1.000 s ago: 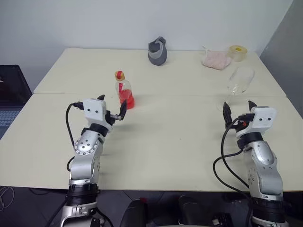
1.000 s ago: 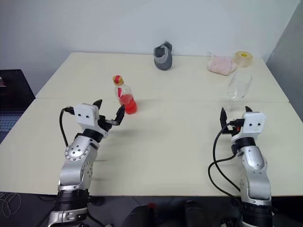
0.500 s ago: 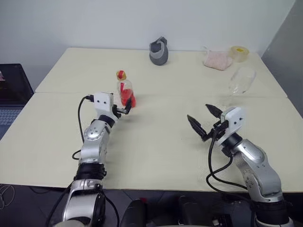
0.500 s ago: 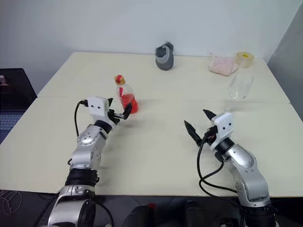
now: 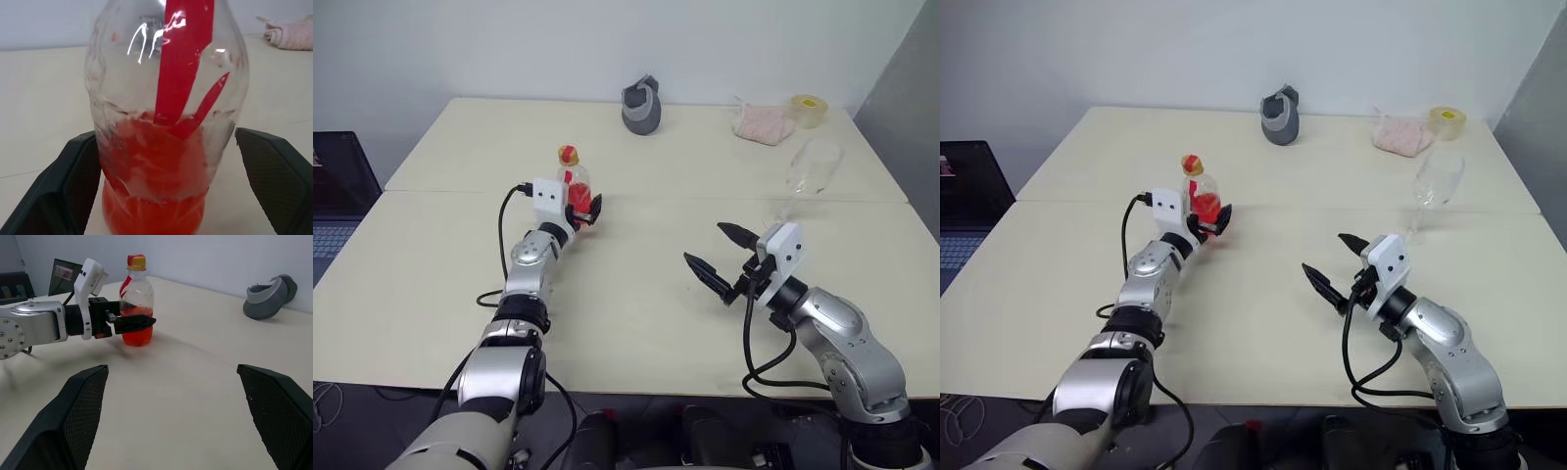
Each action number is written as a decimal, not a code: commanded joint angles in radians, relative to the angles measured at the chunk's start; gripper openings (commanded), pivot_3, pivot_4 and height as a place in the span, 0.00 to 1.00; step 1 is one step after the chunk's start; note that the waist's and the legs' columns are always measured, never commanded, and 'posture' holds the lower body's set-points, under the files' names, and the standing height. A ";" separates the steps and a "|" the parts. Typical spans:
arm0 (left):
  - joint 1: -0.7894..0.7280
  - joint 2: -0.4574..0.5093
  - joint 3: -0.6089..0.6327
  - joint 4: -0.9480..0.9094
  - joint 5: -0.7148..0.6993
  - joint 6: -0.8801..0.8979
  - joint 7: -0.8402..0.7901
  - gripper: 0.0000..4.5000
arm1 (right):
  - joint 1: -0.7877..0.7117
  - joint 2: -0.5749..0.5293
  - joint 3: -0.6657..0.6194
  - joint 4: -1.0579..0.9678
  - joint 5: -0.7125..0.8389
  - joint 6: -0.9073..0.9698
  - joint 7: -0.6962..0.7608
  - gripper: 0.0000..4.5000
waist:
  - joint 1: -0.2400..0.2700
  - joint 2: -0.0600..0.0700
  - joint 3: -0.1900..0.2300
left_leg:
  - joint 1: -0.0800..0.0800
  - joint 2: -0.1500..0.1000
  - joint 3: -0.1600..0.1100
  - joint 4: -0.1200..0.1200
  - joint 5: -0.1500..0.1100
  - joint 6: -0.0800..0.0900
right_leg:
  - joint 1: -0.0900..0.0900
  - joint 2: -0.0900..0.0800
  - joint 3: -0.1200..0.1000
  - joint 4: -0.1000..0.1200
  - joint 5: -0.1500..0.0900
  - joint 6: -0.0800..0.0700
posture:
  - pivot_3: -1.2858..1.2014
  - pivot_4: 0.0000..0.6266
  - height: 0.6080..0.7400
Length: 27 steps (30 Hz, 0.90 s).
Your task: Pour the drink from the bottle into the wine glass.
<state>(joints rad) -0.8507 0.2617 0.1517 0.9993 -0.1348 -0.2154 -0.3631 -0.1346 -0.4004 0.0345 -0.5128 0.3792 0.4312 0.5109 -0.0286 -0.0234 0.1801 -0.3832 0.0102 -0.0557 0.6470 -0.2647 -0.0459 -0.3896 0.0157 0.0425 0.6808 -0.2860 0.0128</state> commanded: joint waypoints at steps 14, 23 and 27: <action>-0.090 -0.004 0.035 0.123 0.004 -0.103 -0.032 0.51 | 0.003 0.008 0.020 -0.016 -0.008 -0.045 0.027 1.00 | 0.000 -0.001 0.001 | 0.000 0.000 -0.001 0.000 0.000 0.000 | 0.000 -0.001 -0.001 0.000 0.001 -0.001 | 0.52 0.24 1.00; 0.226 -0.080 -0.177 -0.493 0.034 0.067 -0.191 0.43 | -0.080 -0.031 -0.011 -0.124 0.071 0.141 -0.017 1.00 | 0.000 -0.001 0.001 | 0.000 0.000 -0.003 0.000 0.002 -0.003 | 0.000 -0.002 0.002 0.000 0.002 -0.003 | 0.52 0.24 1.00; 0.355 -0.068 -0.273 -0.743 0.083 0.184 -0.199 0.42 | -0.157 -0.044 -0.027 -0.152 0.114 0.209 -0.026 1.00 | -0.001 -0.001 0.001 | -0.001 0.000 -0.008 0.000 0.000 -0.001 | 0.000 -0.002 0.003 0.000 0.002 -0.003 | 0.52 0.24 1.00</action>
<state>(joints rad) -0.5268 0.1816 -0.0739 0.4171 -0.0821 -0.0844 -0.5506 -0.2498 -0.4326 0.0373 -0.6151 0.4554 0.6041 0.4944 -0.0291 -0.0242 0.1806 -0.3838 0.0104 -0.0640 0.6474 -0.2642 -0.0468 -0.3896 0.0136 0.0450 0.6813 -0.2841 0.0094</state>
